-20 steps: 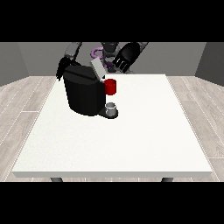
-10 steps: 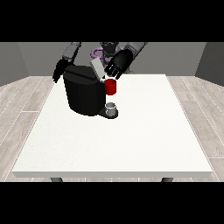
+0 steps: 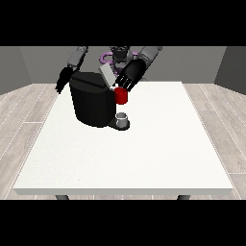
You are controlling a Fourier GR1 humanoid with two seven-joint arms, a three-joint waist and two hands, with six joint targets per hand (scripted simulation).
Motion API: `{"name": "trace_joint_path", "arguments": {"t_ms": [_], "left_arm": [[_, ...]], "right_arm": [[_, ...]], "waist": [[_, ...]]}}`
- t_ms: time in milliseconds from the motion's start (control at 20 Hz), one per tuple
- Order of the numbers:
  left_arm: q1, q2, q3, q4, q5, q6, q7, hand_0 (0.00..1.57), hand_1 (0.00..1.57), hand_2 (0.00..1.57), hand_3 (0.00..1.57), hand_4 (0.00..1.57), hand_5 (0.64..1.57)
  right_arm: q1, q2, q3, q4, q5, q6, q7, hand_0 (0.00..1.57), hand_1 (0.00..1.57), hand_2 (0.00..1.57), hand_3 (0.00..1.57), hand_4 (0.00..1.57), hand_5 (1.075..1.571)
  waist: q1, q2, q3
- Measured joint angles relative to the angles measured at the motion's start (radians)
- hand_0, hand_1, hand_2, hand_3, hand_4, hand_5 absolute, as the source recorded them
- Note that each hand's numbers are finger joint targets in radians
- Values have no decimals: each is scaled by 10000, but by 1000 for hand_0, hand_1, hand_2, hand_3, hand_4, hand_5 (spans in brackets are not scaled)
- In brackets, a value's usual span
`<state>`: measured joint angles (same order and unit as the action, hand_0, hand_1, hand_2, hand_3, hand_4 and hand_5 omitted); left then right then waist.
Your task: Insert the coffee pod into the coffee machine and close the lid
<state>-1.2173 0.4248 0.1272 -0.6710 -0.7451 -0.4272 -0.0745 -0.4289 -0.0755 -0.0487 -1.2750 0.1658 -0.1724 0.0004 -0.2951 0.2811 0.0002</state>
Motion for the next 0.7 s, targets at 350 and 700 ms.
{"name": "trace_joint_path", "arguments": {"t_ms": [350, 700], "left_arm": [[-175, 101, 9, 184, -77, 44, -198, 1204, 1204, 1255, 1198, 411, 1571], [-511, 138, 33, 232, -171, 192, -171, 1212, 1212, 1245, 1199, 352, 1571]], "right_arm": [[-177, 42, -15, -81, 27, -110, 99, 0, 0, 0, 0, 165, 1571], [-356, 36, -135, 84, -37, -152, 80, 0, 0, 0, 0, 0, 1571]], "waist": [[-16, 171, -1], [-28, 302, -1]]}}
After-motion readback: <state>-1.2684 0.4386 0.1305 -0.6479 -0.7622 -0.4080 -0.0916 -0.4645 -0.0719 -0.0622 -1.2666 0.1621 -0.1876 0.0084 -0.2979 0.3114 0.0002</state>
